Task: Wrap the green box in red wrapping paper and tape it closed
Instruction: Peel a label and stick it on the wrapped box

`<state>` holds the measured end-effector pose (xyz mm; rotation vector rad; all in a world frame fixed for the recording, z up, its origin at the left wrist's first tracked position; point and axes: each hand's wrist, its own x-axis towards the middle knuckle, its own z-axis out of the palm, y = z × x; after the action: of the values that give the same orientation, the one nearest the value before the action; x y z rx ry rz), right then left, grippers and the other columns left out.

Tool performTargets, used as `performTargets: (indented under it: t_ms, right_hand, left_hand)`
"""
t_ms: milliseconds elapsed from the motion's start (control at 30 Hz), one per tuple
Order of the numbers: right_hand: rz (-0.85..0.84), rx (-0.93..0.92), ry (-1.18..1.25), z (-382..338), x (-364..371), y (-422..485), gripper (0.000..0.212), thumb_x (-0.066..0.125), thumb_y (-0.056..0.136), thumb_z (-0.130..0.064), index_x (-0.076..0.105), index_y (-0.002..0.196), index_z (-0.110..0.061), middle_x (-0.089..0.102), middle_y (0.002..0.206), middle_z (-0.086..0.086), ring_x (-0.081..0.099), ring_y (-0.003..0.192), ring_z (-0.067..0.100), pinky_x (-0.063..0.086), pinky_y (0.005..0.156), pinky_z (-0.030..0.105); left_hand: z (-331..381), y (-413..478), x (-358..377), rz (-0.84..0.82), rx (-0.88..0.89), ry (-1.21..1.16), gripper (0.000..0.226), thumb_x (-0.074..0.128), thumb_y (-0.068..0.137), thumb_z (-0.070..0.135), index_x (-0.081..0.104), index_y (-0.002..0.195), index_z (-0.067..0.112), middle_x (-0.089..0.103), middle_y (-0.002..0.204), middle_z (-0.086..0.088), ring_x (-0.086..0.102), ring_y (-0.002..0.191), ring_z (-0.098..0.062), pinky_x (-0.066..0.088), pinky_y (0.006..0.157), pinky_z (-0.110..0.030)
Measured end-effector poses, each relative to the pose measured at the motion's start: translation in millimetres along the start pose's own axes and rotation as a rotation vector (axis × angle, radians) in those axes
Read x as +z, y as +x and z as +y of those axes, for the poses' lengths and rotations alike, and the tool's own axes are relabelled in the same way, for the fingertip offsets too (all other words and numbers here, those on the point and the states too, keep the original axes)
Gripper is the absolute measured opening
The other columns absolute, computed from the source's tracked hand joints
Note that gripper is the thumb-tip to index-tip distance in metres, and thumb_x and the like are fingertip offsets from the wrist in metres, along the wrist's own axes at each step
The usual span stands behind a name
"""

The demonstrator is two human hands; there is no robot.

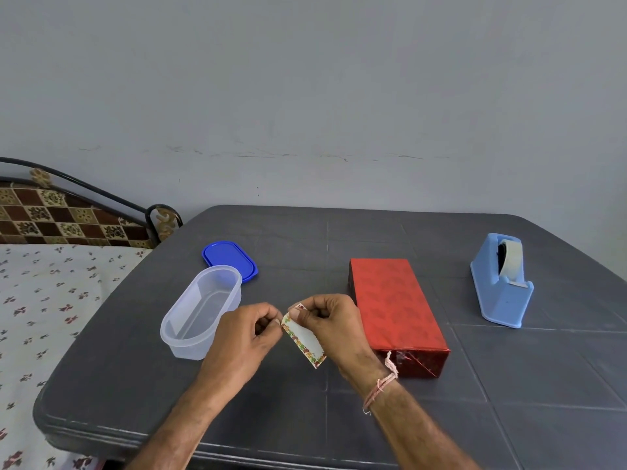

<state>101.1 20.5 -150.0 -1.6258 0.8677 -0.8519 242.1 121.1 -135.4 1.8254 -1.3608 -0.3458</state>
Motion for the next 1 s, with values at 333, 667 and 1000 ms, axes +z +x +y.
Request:
performTargets:
  t_ms: [333,667,1000]
  right_hand:
    - [-0.028,0.017,0.039,1.7,-0.4,0.9,0.007,0.079,0.087,-0.021,0.082,0.086,-0.015,0.078,0.077,0.000,0.069,0.069,0.007,0.054,0.065,0.024]
    - [-0.001,0.000,-0.039,2.0,0.0,1.4,0.006,0.080,0.085,-0.023,0.081,0.084,-0.018,0.077,0.074,-0.001,0.067,0.066,0.004,0.055,0.064,0.023]
    - [-0.009,-0.005,-0.055,0.5,1.9,-1.9,0.007,0.080,0.086,-0.024,0.082,0.087,-0.017,0.077,0.075,-0.002,0.071,0.068,0.006,0.054,0.062,0.018]
  left_hand:
    - [-2.5,1.7,-3.8,-0.083,-0.177,-0.361,0.014,0.067,0.098,0.014,0.081,0.097,0.017,0.079,0.082,-0.001,0.075,0.080,-0.018,0.058,0.068,-0.024]
    - [-4.5,2.5,-4.4,-0.079,-0.190,-0.347,0.010,0.072,0.095,0.016,0.081,0.093,0.017,0.079,0.078,0.000,0.075,0.076,-0.018,0.056,0.067,-0.025]
    - [0.2,-0.9,0.1,0.005,-0.061,-0.094,0.014,0.075,0.091,0.021,0.077,0.078,0.025,0.071,0.066,0.011,0.068,0.067,-0.011,0.052,0.058,-0.018]
